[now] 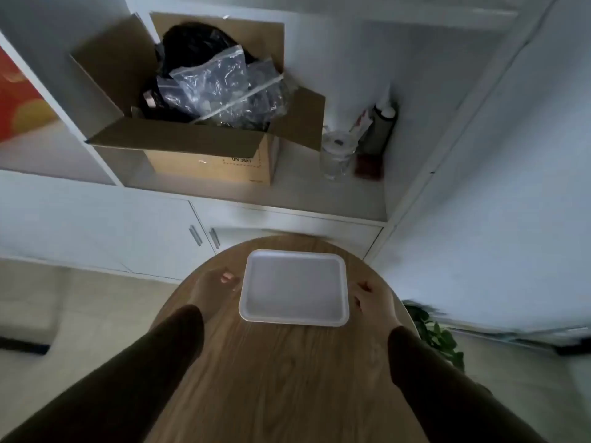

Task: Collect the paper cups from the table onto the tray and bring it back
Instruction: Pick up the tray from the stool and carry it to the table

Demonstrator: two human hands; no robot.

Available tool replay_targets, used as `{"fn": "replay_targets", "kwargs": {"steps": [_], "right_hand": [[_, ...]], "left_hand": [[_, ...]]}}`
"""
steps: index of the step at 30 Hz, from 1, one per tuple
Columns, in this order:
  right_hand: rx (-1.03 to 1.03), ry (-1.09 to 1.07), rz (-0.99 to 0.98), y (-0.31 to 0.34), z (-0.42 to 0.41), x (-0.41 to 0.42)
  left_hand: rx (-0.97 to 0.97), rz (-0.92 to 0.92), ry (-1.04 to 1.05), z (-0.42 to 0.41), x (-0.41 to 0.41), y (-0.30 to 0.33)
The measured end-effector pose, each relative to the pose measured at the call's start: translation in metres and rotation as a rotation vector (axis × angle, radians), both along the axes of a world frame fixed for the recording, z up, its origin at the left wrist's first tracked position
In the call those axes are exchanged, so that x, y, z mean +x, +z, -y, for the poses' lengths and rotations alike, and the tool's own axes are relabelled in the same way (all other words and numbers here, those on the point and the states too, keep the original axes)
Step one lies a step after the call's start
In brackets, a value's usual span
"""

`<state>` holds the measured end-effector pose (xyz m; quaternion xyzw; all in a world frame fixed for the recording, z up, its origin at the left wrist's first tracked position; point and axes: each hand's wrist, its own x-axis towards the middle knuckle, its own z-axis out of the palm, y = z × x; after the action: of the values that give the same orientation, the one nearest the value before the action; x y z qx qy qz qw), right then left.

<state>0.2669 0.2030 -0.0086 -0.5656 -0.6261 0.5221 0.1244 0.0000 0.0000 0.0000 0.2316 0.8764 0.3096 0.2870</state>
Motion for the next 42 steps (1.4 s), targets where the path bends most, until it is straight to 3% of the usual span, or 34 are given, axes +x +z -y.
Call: {"fn": "replay_targets", "kwargs": {"steps": [8, 20, 32, 42], "right_hand": [[-0.002, -0.017, 0.214, -0.02, -0.002, -0.018], [-0.037, -0.008, 0.143, -0.019, 0.009, -0.011], [-0.078, 0.114, 0.007, 0.031, 0.076, 0.017], [-0.08, 0.277, -0.096, 0.09, 0.188, 0.016]], "left_hand": [[-0.095, -0.054, -0.024, -0.011, -0.007, -0.031], [-0.052, -0.037, 0.008, 0.008, 0.013, -0.029], [0.062, 0.015, 0.168, 0.118, 0.065, 0.03], [0.138, 0.048, 0.352, 0.257, 0.092, 0.075]]}}
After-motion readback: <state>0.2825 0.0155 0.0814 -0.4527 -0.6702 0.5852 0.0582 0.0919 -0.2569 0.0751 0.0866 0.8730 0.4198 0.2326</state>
